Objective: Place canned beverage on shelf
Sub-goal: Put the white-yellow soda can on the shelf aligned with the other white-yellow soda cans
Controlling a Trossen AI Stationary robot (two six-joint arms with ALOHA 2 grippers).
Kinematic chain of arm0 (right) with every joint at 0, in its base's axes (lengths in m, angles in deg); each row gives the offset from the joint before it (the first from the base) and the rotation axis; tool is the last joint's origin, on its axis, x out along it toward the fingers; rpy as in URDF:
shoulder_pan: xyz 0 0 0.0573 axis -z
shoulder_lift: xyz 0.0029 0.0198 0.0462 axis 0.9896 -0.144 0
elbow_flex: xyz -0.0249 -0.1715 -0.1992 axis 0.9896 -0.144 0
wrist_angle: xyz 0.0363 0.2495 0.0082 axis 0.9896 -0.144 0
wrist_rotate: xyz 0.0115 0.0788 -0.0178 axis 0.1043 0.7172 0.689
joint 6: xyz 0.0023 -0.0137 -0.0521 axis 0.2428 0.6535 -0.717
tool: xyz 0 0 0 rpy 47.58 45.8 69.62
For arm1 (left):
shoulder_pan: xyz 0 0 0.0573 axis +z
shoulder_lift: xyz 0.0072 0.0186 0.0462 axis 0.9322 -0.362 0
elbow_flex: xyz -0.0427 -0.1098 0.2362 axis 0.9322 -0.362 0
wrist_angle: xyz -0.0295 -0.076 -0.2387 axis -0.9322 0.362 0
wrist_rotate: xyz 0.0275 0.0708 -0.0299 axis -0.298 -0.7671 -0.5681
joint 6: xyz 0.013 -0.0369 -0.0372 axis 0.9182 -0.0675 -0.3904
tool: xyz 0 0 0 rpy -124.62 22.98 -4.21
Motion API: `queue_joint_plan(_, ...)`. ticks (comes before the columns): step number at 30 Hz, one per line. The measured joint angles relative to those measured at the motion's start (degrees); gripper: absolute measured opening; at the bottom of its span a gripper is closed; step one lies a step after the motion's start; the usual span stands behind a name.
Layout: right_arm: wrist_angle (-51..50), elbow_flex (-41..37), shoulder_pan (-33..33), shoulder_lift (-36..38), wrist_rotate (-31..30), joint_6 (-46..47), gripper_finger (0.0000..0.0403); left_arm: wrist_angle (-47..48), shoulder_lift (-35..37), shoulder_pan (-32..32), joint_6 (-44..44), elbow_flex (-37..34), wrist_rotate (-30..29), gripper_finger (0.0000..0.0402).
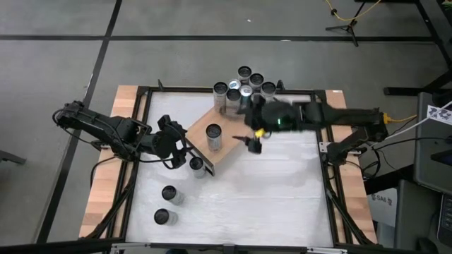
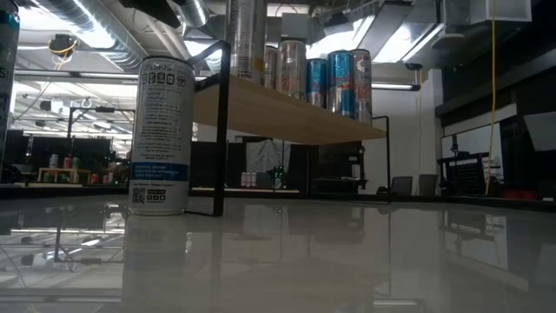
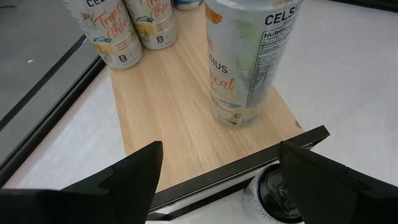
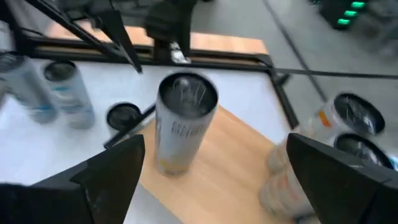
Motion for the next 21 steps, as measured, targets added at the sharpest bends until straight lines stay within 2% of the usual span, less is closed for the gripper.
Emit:
queue_joint_plan(2,0.7,-2.4,-2.9,0.1,-5.8,2.3,0.0388,0.0,0.0,0.0,0.0,0.0,0.3,0.0314)
queue_joint_plan(6,5.1,-10.2,-6.7,0.9,-12.5,9.0,0.0388,0.0,0.0,0.0,0.0,0.0,0.3,0.0314)
queue_joint_plan(11,24.3,-21.9,-9.4,1.9,-20.1,14.0,0.0388,-0.1,0.0,0.0,0.0,0.0,0.4,0.0314)
queue_joint_plan(15,37.9,-27.8,-10.4,1.8,-27.9,15.9,0.0388,-0.2,0.0,0.0,0.0,0.0,0.4,0.0314)
queue_joint_plan(21,47.2,-32.5,-10.2,1.6,-28.6,16.8,0.0388,-0.3,0.0,0.0,0.0,0.0,0.4,0.0314)
